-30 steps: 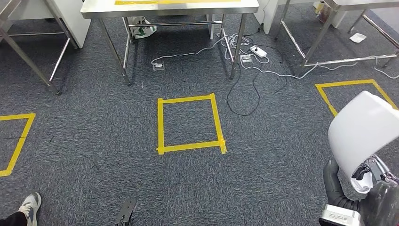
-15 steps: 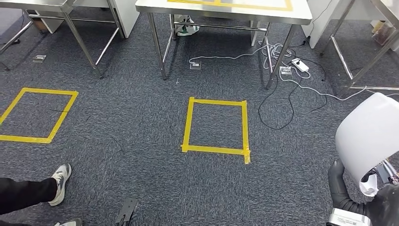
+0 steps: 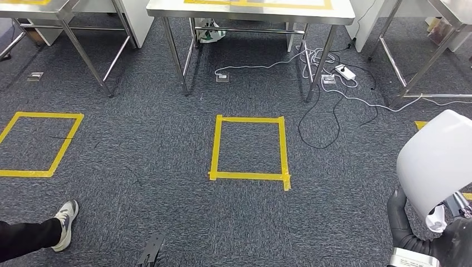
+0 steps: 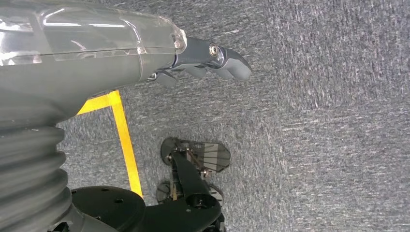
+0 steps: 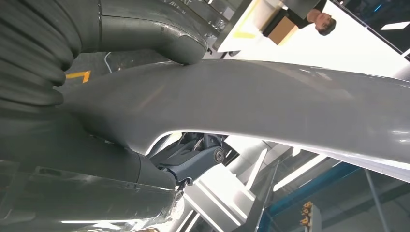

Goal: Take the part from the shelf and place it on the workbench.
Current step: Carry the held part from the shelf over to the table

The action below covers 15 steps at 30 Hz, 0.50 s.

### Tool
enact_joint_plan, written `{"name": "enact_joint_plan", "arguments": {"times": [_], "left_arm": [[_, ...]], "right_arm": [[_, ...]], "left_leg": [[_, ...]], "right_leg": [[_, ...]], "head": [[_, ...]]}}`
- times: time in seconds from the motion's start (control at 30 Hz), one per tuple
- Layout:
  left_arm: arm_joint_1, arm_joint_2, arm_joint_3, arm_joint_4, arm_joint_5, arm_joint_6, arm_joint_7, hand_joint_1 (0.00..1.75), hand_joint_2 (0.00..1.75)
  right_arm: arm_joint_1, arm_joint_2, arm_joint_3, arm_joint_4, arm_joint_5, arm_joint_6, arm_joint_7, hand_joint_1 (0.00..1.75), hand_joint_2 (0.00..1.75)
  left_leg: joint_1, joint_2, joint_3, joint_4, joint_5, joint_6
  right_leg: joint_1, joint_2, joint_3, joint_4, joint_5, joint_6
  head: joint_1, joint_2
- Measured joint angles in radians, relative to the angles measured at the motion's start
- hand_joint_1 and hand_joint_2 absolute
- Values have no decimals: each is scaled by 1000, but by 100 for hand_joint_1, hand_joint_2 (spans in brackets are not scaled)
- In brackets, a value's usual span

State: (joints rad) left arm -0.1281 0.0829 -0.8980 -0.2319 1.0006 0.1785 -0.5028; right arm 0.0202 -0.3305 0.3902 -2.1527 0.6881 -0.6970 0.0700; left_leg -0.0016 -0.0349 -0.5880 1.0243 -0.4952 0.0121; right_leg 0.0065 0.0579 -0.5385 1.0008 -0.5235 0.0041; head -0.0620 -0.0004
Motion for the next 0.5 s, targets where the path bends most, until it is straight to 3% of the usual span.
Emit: {"name": "enact_joint_plan", "arguments": {"times": [0.4, 0.43, 0.5], "left_arm": [[0, 0, 0, 0, 12, -5, -1, 0, 175], [0, 0, 0, 0, 9, -5, -1, 0, 175], [0, 1, 0, 0, -1, -4, -1, 0, 175]], "right_arm": [[3, 0, 0, 0, -18, 0, -4, 175, 175], [5, 0, 0, 0, -18, 0, -3, 175, 175], [9, 0, 0, 1, -20, 0, 0, 175, 175]], "left_leg": [[-3, 0, -1, 0, -1, 0], [-5, -1, -1, 1, -2, 2], [-6, 0, 5, -12, -9, 17]], "right_leg": [[-3, 0, 1, -3, -1, 0], [-4, 0, 2, -7, 0, 1], [-6, -1, 4, 0, 14, 11]], "head": [[0, 0], [0, 0], [0, 0]]}}
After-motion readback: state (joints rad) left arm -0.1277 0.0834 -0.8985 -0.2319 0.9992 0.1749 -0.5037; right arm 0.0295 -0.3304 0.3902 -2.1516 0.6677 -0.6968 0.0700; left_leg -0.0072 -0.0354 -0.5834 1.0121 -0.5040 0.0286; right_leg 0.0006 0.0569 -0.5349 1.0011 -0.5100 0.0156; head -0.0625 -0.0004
